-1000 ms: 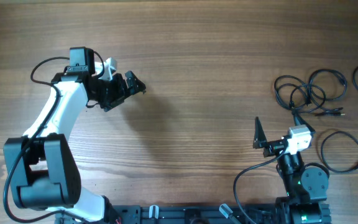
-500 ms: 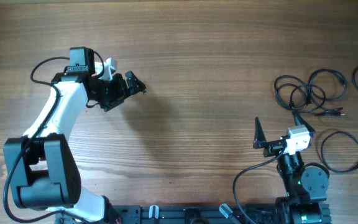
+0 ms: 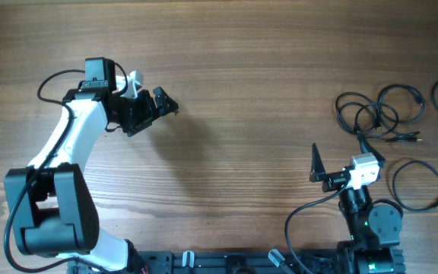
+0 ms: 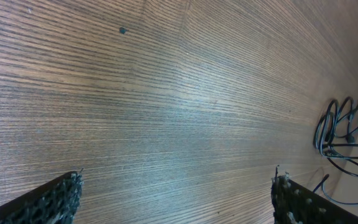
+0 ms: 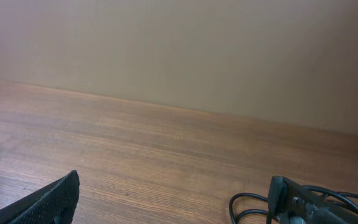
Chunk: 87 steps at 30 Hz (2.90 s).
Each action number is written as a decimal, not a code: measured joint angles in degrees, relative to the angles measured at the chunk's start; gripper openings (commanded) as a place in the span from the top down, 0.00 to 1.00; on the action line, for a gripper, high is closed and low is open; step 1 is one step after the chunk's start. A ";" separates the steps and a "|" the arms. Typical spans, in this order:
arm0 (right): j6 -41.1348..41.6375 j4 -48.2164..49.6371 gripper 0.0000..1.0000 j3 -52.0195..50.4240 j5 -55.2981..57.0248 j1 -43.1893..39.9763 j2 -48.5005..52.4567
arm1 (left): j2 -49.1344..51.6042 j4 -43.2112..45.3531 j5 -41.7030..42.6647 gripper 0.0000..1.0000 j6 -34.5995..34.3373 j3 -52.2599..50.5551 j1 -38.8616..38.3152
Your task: Untangle cables
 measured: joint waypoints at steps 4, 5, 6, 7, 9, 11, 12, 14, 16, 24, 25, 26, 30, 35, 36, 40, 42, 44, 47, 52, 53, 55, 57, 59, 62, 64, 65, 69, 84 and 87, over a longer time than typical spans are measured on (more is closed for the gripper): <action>0.00 0.00 0.00 0.00 0.00 0.00 0.00 | -0.02 0.00 -1.05 0.00 0.00 0.00 0.11; 0.02 0.00 0.00 -0.02 0.00 0.00 0.00 | -0.13 -0.02 -1.97 0.00 0.00 0.00 0.11; 0.00 0.02 0.00 0.00 -0.02 0.00 0.00 | -0.72 -0.04 -2.67 0.00 0.00 -0.04 -0.04; 0.00 0.04 0.00 0.00 0.00 0.00 0.00 | -2.82 -0.11 -3.52 0.00 0.00 -0.22 -0.37; 0.00 0.02 0.00 0.00 0.00 0.00 0.00 | -10.47 -0.17 -4.15 0.00 0.00 -0.37 -1.92; 0.00 0.04 0.00 -0.02 0.00 0.00 0.00 | -19.93 -0.13 -4.39 0.00 0.00 -0.35 -3.41; 0.00 0.02 0.00 0.00 0.00 0.00 0.00 | -22.86 -0.11 -4.42 0.00 0.00 -0.35 -3.56; 0.00 0.04 0.00 -0.02 0.00 0.00 0.00 | -28.22 -0.04 -4.42 0.00 0.00 -0.35 -3.56; 0.00 0.04 0.00 0.00 0.00 0.00 0.00 | -31.12 -0.02 -4.42 0.00 0.00 -0.35 -3.56; 0.00 0.04 0.00 0.00 0.00 0.00 0.00 | -31.80 -0.04 -4.57 0.00 0.00 -1.55 -3.56; 0.00 0.04 0.00 0.00 0.00 0.00 0.00 | -32.33 0.07 -4.59 0.00 0.00 -2.47 -3.56; 0.00 0.04 0.00 -0.02 0.00 0.00 0.00 | -33.38 0.17 -4.57 0.00 0.00 -3.93 -3.56; 0.00 0.07 0.00 0.00 0.00 0.00 -0.02 | -38.82 13.97 -4.66 0.00 0.28 -13.42 -3.56; 0.00 0.07 0.00 0.00 0.00 -0.02 -0.02 | -50.42 33.51 -4.76 0.00 0.70 -32.61 -3.85; 0.00 0.04 0.00 0.00 0.00 0.00 -0.02 | -54.40 35.58 -4.74 0.00 0.70 -37.22 -4.17; 0.00 0.04 0.00 0.00 -0.02 0.00 -0.02 | -70.10 40.06 -4.74 0.00 0.83 -49.53 -4.92; 0.00 0.00 0.00 0.00 0.00 0.00 -0.02 | -76.83 40.17 -4.74 0.00 0.83 -51.91 -4.96; 0.00 0.09 0.00 0.00 0.00 0.00 -0.04 | -86.25 40.57 -4.74 0.00 0.83 -54.34 -4.96; 0.00 0.04 0.00 0.00 0.00 0.00 0.00 | -92.35 41.03 -4.74 0.00 0.85 -55.69 -4.96; 0.00 0.04 0.00 0.00 0.00 0.00 0.00 | -98.01 44.02 -4.74 0.00 0.85 -57.20 -3.87; 0.00 0.04 0.00 0.00 0.00 0.00 0.00 | -98.05 44.22 -4.74 0.00 0.85 -57.55 -3.08; 0.00 0.04 0.00 0.00 0.00 0.00 0.00 | -98.05 44.19 -4.74 0.00 0.85 -59.54 -1.75; 0.00 0.04 0.00 0.00 0.00 0.00 0.00 | -98.05 44.11 -4.74 0.00 0.85 -61.02 -1.55; 0.00 0.04 0.00 0.00 0.00 0.00 0.00 | -98.07 42.12 -4.74 0.00 0.83 -62.75 -1.55; 0.00 0.04 0.00 0.00 0.00 0.00 0.02 | -98.01 36.50 -4.76 0.00 0.85 -63.52 -1.55; 0.00 0.04 0.00 0.00 0.00 0.00 0.00 | -98.01 36.46 -4.76 0.00 0.85 -63.52 -1.55; 0.00 0.04 0.00 0.00 0.00 0.00 0.02 | -98.01 36.46 -4.74 0.00 0.85 -63.52 -1.55; 0.00 0.04 0.00 0.00 0.00 0.00 0.00 | -98.01 36.46 -4.74 0.00 0.85 -63.52 -1.55; 0.00 0.04 0.00 0.00 0.00 0.00 0.02 | -98.01 35.34 -24.98 0.00 0.85 -63.49 -1.55; 0.00 0.04 0.00 0.00 -0.02 0.00 0.00 | -98.01 35.04 -28.41 0.00 0.85 -63.49 -1.55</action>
